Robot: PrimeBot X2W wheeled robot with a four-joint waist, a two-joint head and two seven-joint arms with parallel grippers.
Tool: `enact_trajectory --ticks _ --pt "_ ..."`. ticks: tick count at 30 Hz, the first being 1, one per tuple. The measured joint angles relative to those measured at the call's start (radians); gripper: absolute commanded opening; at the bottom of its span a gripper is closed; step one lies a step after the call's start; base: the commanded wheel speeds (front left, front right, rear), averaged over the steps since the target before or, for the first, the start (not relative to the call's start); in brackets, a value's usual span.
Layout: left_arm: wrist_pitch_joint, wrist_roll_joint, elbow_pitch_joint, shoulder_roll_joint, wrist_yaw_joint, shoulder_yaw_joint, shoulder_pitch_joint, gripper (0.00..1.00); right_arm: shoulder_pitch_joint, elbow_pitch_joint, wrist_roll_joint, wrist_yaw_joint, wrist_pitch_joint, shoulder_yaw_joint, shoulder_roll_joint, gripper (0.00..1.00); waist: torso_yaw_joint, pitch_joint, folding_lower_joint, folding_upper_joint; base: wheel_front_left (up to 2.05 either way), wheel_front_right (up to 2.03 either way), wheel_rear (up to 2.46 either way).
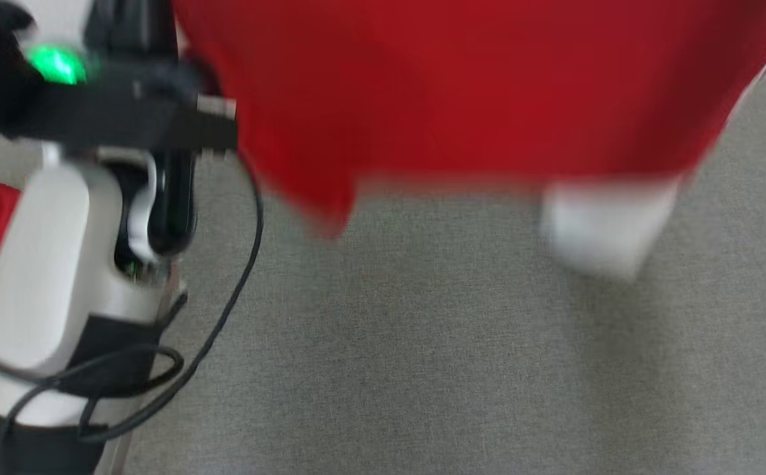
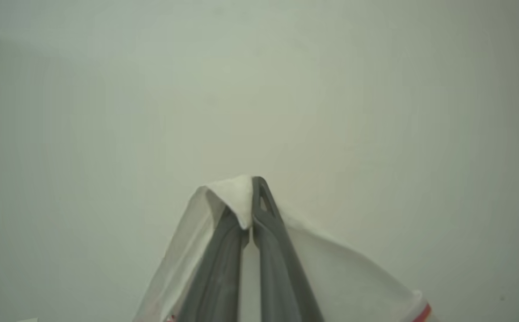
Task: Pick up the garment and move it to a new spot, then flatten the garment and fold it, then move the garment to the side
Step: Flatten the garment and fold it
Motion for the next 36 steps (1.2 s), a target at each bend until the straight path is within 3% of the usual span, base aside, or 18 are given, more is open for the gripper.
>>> enact_trajectory --ticks 2,5,10,14,17,21,25,30,36 --pt "-0.046 0.021 -0.044 -0.027 0.0 0.008 -0.08 0.0 -0.071 -0.057 0.001 0.018 -0.043 -0.018 -0.015 0.0 0.008 0.002 -0.0001 -0.0001 0.0 0.0 0.0" --pt "-0.077 0.065 -0.098 -0.022 0.0 0.002 -0.103 0.0 -0.054 -0.108 0.004 0.049 -0.058 -0.019 -0.049 0.0 0.016 -0.011 -0.0004 -0.0002 0.0 0.0 0.0" --pt "-0.061 0.114 -0.113 0.044 -0.002 -0.07 0.061 0.0 0.174 -0.134 -0.003 0.07 0.034 0.049 -0.076 0.0 0.031 -0.037 -0.0008 -0.0005 0.0 0.0 0.0" --pt "-0.046 0.112 0.004 0.059 -0.017 -0.127 0.233 0.0 0.432 -0.13 0.001 0.077 0.104 0.092 -0.075 0.0 0.031 -0.02 -0.0003 -0.0002 0.0 0.0 0.0" --pt "-0.045 0.106 0.132 0.071 -0.017 -0.138 0.308 0.0 0.527 -0.096 0.017 0.076 0.121 0.119 -0.04 0.0 0.025 0.004 -0.0006 -0.0004 0.0 0.0 0.0" --pt "-0.045 0.106 0.244 0.084 -0.017 -0.127 0.318 0.0 0.555 -0.052 0.019 0.083 0.14 0.145 -0.036 0.0 0.004 0.048 -0.0004 -0.0003 0.0 0.0 0.0" --pt "-0.051 0.106 0.324 0.079 -0.016 -0.11 0.283 0.0 0.548 0.001 0.016 0.145 0.147 0.17 -0.085 0.0 -0.026 0.1 -0.0004 -0.0003 0.0 0.0 0.0" --pt "-0.066 0.105 0.398 0.05 -0.035 -0.135 0.269 0.0 0.558 0.063 -0.012 0.174 0.137 0.187 -0.136 0.0 -0.053 0.126 -0.0002 -0.0002 0.0 0.0 0.0" --pt "-0.091 0.065 0.408 0.03 -0.033 -0.116 0.371 0.0 0.625 0.11 -0.018 0.187 0.124 0.239 -0.142 0.0 -0.048 0.093 -0.0002 -0.0002 0.0 0.0 0.0"
